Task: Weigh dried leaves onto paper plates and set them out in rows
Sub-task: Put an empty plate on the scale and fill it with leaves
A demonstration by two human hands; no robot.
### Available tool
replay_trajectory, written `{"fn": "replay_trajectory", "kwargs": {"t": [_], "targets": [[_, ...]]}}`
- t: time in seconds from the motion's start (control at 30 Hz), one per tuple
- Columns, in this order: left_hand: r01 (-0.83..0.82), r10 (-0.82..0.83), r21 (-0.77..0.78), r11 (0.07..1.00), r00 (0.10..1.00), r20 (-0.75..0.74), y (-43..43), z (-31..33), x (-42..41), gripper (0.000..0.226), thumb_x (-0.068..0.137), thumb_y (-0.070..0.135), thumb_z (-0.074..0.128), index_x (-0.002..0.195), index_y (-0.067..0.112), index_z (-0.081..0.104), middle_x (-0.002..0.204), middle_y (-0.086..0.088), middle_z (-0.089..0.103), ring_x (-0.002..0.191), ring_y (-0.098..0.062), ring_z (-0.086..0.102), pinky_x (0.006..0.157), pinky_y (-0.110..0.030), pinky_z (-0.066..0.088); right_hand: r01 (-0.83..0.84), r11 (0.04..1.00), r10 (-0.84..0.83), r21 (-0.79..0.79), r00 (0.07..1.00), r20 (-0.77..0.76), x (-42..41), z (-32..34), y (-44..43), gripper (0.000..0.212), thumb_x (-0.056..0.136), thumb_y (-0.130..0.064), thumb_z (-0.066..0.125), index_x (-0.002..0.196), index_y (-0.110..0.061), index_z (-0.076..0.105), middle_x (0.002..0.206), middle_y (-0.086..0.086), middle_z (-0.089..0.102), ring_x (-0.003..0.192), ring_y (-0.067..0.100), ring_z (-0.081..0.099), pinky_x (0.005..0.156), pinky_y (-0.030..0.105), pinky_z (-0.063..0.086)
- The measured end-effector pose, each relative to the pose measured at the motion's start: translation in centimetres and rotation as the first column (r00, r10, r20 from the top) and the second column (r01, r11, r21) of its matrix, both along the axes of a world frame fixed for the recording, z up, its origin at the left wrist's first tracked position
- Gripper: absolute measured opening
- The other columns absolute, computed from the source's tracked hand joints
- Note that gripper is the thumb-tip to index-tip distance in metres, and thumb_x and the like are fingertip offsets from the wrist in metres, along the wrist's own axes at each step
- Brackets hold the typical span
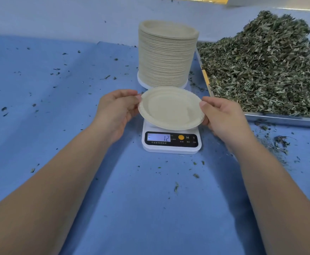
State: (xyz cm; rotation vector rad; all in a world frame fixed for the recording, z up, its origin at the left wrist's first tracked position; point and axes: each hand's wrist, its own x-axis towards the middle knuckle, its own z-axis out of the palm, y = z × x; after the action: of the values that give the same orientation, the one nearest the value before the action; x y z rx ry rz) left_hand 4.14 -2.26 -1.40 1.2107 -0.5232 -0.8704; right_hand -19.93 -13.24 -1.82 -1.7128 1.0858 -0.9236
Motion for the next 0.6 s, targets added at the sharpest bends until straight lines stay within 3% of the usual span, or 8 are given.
{"fn": "replay_trajectory", "kwargs": {"t": [0.13, 0.23, 0.3, 0.37, 0.47, 0.53, 0.6], "targets": [[-0.060, 0.047, 0.090, 0.994, 0.989, 0.137, 0.1, 0.0, 0.1, 0.007, 0.093, 0.002, 0.064, 0.096, 0.006, 0.068, 0.108, -0.021, 0.076, 0.083, -0.025, 0.075, 0.072, -0.029, 0.061, -0.005, 0.990, -0.020, -0.139, 0.983, -0.184, -0.7, 0.1, 0.1, 0.040, 0.100, -0.048, 0.049, 0.130, -0.026, 0.063, 0.059, -0.012, 0.064, 0.054, 0.000, 0.057, 0.061, 0.027, 0.042], [-0.067, 0.053, 0.096, 0.993, 0.988, 0.143, -0.1, 0.2, -0.2, 0.012, 0.099, 0.008, 0.057, 0.098, 0.012, 0.068, 0.118, -0.015, 0.074, 0.096, -0.022, 0.076, 0.081, -0.029, 0.061, 0.062, 0.979, -0.088, -0.194, 0.988, -0.127, -0.9, 0.3, 0.5, 0.022, 0.100, -0.046, 0.049, 0.111, -0.037, 0.066, 0.062, -0.015, 0.065, 0.056, -0.002, 0.058, 0.058, 0.020, 0.044], [-0.034, 0.024, 0.097, 0.995, 0.995, 0.100, -0.2, 0.2, -0.8, 0.018, 0.103, 0.022, 0.054, 0.116, 0.018, 0.066, 0.134, -0.004, 0.066, 0.118, -0.018, 0.068, 0.095, -0.029, 0.058, 0.111, 0.966, -0.131, -0.233, 0.988, -0.075, -0.9, 0.5, 0.7, 0.017, 0.099, -0.045, 0.050, 0.098, -0.040, 0.066, 0.066, -0.007, 0.066, 0.055, 0.000, 0.055, 0.053, 0.018, 0.043], [0.011, -0.018, 0.099, 0.995, 0.998, 0.066, -0.2, 0.2, -1.4, 0.038, 0.107, 0.035, 0.049, 0.143, 0.023, 0.055, 0.151, 0.004, 0.052, 0.134, -0.011, 0.053, 0.108, -0.030, 0.048, 0.159, 0.942, -0.180, -0.294, 0.983, -0.045, -0.8, 0.5, 0.9, 0.016, 0.098, -0.042, 0.051, 0.092, -0.038, 0.066, 0.072, 0.004, 0.065, 0.060, 0.008, 0.055, 0.057, 0.028, 0.048], [0.053, -0.063, 0.101, 0.994, 0.994, 0.094, -0.5, 0.2, -2.3, 0.053, 0.108, 0.045, 0.044, 0.158, 0.025, 0.039, 0.161, 0.007, 0.040, 0.143, -0.005, 0.041, 0.121, -0.035, 0.034, 0.210, 0.919, -0.227, -0.335, 0.974, -0.011, -0.9, 0.5, 0.9, 0.015, 0.097, -0.038, 0.053, 0.087, -0.041, 0.064, 0.076, 0.001, 0.067, 0.069, 0.015, 0.062, 0.065, 0.028, 0.050], [0.086, -0.097, 0.080, 0.993, 0.986, 0.134, -0.7, 0.0, -2.6, 0.046, 0.109, 0.048, 0.040, 0.151, 0.029, 0.047, 0.142, 0.020, 0.059, 0.120, 0.012, 0.054, 0.113, -0.029, 0.039, 0.224, 0.904, -0.245, -0.365, 0.969, -0.012, -0.9, 0.2, 0.8, 0.014, 0.097, -0.035, 0.054, 0.090, -0.042, 0.064, 0.079, -0.011, 0.068, 0.071, 0.006, 0.062, 0.066, 0.021, 0.049], [0.147, -0.153, 0.055, 0.988, 0.979, 0.134, -0.8, -0.2, -2.8, 0.030, 0.111, 0.048, 0.036, 0.117, 0.038, 0.064, 0.091, 0.032, 0.073, 0.082, 0.021, 0.064, 0.084, -0.015, 0.050, 0.241, 0.887, -0.272, -0.394, 0.962, -0.023, -1.0, 0.1, 0.7, 0.017, 0.096, -0.026, 0.053, 0.099, -0.037, 0.066, 0.079, -0.022, 0.065, 0.071, -0.002, 0.058, 0.065, 0.011, 0.045]]}}
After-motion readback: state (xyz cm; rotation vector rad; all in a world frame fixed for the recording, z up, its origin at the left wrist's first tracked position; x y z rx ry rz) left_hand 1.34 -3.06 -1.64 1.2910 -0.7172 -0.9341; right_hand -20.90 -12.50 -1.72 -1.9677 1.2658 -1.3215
